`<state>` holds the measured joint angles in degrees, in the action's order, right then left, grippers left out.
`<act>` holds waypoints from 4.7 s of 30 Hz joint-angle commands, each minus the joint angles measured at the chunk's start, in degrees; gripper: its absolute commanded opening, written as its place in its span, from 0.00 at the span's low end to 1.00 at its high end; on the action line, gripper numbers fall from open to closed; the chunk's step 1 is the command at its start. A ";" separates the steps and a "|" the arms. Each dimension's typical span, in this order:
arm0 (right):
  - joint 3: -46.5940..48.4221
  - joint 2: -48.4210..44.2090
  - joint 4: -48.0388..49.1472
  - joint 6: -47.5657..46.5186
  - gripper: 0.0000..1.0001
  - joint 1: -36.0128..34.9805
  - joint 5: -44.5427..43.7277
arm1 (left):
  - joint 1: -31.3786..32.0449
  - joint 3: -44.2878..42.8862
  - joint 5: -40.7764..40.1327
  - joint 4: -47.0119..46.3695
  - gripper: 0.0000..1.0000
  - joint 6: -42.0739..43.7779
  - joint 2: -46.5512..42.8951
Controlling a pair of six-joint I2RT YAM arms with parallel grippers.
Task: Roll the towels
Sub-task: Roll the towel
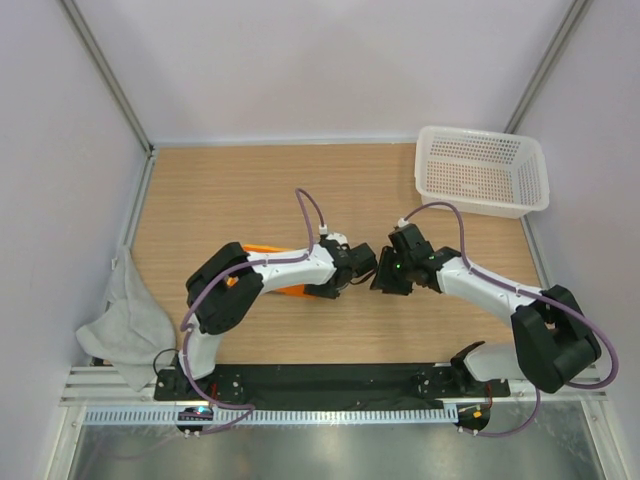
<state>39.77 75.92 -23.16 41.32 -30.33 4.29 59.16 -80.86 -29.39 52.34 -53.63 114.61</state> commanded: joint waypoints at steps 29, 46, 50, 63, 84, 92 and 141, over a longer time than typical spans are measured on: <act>8.38 22.85 35.45 18.88 0.63 -4.46 23.48 | -4.14 29.35 8.82 -28.86 0.01 2.03 -20.21; 17.62 35.96 34.15 18.10 0.35 -7.83 19.61 | -7.91 36.47 13.83 -34.67 0.01 1.42 -26.18; 17.97 36.40 33.27 16.78 0.31 -5.72 19.70 | -8.09 38.05 14.09 -35.72 0.00 1.07 -27.77; 21.49 40.01 29.66 13.26 0.17 -2.29 20.23 | -8.27 39.29 14.27 -36.25 0.01 0.45 -29.00; 27.65 24.55 5.14 -2.38 0.53 6.51 14.24 | -14.59 48.24 31.91 -52.68 0.00 -8.42 -36.55; 22.99 18.39 6.19 -1.68 0.52 6.33 18.82 | -22.50 56.86 47.30 -73.51 0.01 -16.94 -40.16; 28.26 40.69 33.71 5.97 0.29 -10.37 30.07 | -43.51 57.66 61.02 -54.54 0.00 -13.70 -31.03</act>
<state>66.65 114.50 7.46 47.94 -40.66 33.12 16.51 -22.13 30.76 -5.41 -71.05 81.60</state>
